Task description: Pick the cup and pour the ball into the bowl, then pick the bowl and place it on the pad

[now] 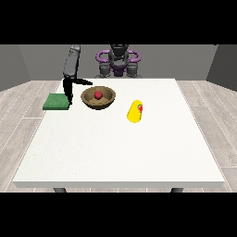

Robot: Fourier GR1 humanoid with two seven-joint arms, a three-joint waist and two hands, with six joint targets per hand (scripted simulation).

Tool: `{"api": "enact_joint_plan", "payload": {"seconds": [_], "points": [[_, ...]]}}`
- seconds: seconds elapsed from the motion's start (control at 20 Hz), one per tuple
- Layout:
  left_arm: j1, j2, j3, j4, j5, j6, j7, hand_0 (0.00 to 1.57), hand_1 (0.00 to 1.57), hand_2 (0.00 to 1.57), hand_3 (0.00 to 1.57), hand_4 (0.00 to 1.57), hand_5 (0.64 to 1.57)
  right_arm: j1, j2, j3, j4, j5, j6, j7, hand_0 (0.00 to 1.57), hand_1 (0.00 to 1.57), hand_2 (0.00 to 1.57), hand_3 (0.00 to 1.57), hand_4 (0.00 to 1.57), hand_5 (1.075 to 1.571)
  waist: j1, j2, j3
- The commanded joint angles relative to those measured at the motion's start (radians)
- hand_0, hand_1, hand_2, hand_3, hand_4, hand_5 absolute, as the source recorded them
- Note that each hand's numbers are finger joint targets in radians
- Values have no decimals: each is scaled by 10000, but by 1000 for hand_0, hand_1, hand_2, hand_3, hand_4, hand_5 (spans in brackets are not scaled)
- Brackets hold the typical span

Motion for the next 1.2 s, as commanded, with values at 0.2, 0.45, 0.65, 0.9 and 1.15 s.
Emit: {"api": "enact_joint_plan", "payload": {"seconds": [0.2, 0.45, 0.65, 0.9, 1.15], "points": [[-464, 388, -25, -700, 766, 91, 596, 0, 0, 0, 0, 90, 1568, -522, -370, -524, 1444, -128, 185, -1070, 0, 0, 0, 0, 0, 1569, 354, 884, 2], [-80, 601, 17, -941, 1094, -109, 710, 0, 0, 0, 0, 0, 1568, -447, 79, -385, 1914, 39, -11, -1642, 0, 0, 0, 0, 0, 1567, 530, 833, 0], [-211, 819, 192, -1046, 1165, 216, 838, 0, 0, 0, 0, 0, 1570, -151, 37, -1100, 2927, -957, 794, -82, 704, 704, 0, 0, 689, 1482, 436, 956, 8], [-547, 711, 170, -1104, 1620, 125, 1041, 0, 0, 0, 0, 0, 1571, -45, -551, -546, 2817, 179, -899, -202, 1571, 1571, 1571, 1157, 984, 1570, 703, 1335, -8], [-30, 555, 54, -656, 1428, 244, 986, 0, 0, 0, 0, 0, 1571, -396, -900, -71, 2269, 539, -1320, 863, 1571, 1571, 1571, 1562, 1045, 1569, 328, 431, -20]]}}
